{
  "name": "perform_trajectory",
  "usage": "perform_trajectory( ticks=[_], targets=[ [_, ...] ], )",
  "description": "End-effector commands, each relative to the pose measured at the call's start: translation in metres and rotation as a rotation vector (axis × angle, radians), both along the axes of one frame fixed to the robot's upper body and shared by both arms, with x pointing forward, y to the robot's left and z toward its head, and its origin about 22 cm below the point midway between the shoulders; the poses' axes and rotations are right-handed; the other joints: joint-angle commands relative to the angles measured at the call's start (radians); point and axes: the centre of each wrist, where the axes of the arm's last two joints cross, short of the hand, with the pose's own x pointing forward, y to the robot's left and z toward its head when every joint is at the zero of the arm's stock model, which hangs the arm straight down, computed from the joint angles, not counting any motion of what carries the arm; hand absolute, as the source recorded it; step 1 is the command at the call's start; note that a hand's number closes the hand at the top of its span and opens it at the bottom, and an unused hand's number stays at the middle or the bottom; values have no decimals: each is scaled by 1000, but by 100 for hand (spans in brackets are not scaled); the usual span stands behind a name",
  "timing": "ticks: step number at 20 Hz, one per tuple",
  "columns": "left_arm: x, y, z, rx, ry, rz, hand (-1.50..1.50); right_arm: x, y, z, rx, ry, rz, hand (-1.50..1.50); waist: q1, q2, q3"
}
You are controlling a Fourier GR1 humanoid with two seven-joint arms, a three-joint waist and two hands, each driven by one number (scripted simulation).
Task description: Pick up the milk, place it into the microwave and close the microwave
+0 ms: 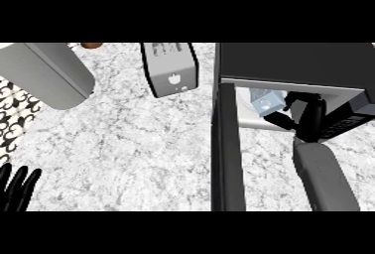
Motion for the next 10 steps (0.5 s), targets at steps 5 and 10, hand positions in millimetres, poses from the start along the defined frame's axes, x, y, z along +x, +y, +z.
perform_trajectory(
  ticks=[5, 10],
  targets=[
    [10, -2, 0, 49, 9, -34, -150, 38, -5, 19, -139, 111, -161, -150, 85, 62, -10],
    [17, -7, 0, 58, 5, -47, -150, 65, 2, 37, -83, 279, -126, -150, 97, 70, -7]
  ],
)
